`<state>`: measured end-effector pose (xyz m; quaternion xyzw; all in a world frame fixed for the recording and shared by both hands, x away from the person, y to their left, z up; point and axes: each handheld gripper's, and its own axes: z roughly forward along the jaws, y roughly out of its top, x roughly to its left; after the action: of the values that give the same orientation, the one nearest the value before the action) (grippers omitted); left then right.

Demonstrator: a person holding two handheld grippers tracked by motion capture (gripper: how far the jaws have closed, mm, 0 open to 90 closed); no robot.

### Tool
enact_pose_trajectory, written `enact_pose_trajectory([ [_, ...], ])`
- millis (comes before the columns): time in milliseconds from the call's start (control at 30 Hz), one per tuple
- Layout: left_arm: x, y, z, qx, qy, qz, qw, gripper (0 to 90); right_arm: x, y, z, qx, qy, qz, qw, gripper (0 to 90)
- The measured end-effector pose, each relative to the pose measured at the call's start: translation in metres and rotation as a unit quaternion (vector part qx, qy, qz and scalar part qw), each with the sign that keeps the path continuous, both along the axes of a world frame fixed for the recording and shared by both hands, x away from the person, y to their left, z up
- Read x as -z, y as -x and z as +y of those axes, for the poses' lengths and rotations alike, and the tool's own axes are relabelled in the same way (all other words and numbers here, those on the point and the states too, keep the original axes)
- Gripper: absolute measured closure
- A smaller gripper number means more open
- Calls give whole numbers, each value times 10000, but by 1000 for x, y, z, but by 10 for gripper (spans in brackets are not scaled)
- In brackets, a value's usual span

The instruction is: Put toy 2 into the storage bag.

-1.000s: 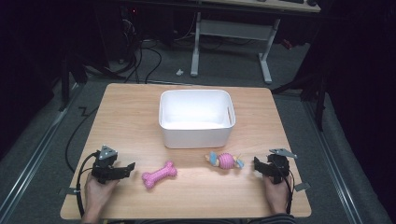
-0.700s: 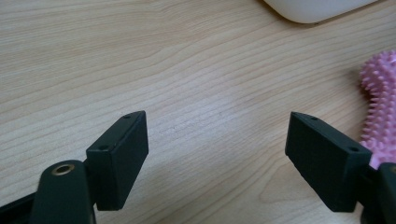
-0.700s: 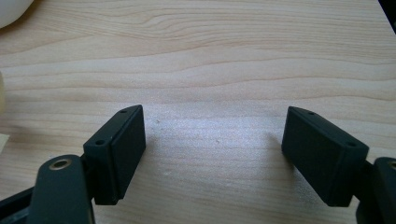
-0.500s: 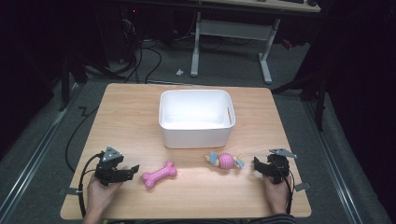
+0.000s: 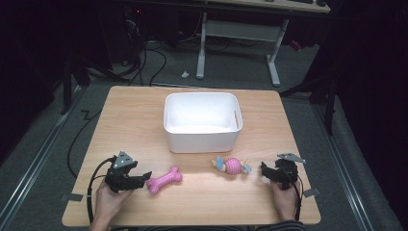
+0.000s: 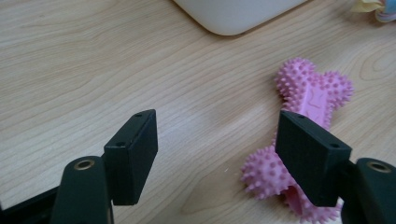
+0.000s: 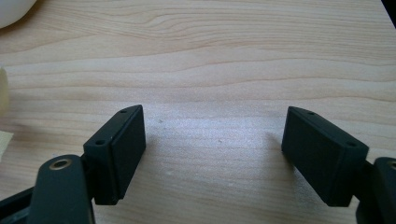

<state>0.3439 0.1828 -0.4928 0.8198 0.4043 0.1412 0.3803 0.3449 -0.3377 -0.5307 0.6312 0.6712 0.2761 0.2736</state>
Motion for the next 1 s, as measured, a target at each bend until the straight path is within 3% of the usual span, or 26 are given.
enact_pose_trajectory([
  [533, -4, 2, -30, 470, -224, 110, 9986, 295, 0, 0, 0, -18, -5, -2, 10000, 218],
  [1000, -1, 1, -52, 675, -478, 186, 9964, 310, 0, 0, 0, -72, 22, -14, 10000, 218],
])
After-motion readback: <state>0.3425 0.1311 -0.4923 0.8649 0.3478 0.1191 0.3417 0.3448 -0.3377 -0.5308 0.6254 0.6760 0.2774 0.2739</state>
